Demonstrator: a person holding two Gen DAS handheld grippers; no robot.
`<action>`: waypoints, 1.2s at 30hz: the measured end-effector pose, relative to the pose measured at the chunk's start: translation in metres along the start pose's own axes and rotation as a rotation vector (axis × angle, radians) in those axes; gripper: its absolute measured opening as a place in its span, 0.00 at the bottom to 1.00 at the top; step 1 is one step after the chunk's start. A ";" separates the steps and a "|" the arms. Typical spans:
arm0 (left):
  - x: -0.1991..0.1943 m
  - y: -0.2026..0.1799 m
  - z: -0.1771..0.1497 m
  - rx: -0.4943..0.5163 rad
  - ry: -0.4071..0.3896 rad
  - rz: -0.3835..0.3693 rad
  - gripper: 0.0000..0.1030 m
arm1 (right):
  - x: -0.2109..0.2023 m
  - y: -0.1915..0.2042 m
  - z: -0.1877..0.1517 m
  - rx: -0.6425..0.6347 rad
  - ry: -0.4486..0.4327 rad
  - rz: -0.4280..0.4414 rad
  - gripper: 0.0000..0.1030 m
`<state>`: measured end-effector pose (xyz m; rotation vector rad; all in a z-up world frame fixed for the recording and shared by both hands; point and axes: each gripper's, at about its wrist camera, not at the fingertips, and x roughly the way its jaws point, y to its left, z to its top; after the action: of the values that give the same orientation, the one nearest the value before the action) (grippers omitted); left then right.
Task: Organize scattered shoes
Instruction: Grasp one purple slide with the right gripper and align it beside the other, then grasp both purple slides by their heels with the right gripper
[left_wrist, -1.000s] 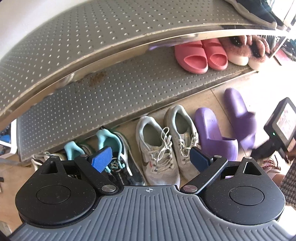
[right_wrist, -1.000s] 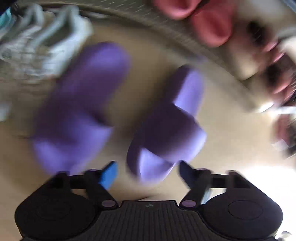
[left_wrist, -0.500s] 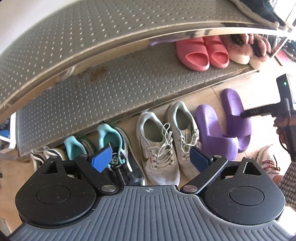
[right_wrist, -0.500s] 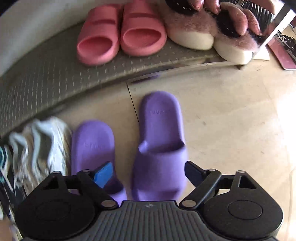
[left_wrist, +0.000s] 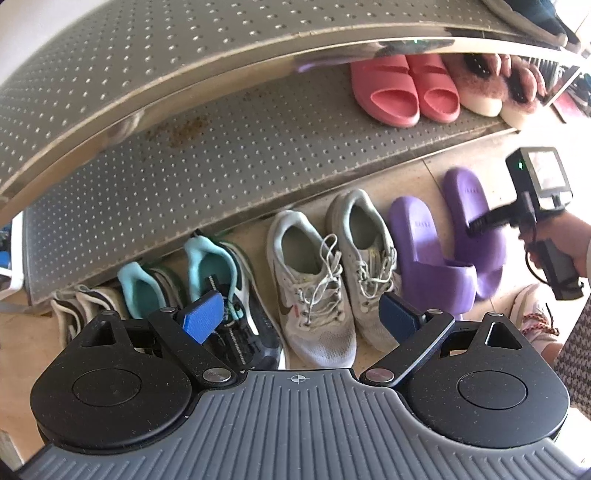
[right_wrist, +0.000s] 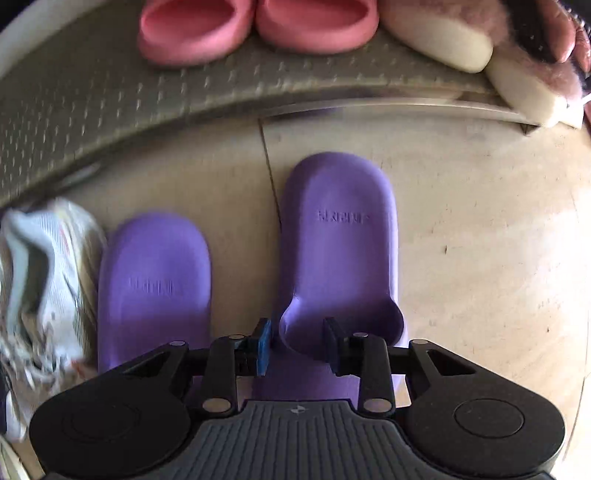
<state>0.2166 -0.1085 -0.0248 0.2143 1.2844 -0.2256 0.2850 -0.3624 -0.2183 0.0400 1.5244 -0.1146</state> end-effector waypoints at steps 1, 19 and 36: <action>-0.001 0.000 0.000 0.001 -0.002 0.000 0.92 | 0.002 0.000 -0.005 0.007 0.044 0.003 0.25; -0.011 0.000 -0.006 0.013 -0.026 0.004 0.92 | -0.025 0.010 -0.016 -0.003 0.123 0.117 0.78; 0.009 0.008 -0.003 -0.006 0.030 0.003 0.92 | 0.048 0.029 0.003 -0.055 0.477 0.053 0.48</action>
<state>0.2184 -0.1004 -0.0341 0.2151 1.3142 -0.2163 0.2933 -0.3365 -0.2676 0.0676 2.0008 -0.0198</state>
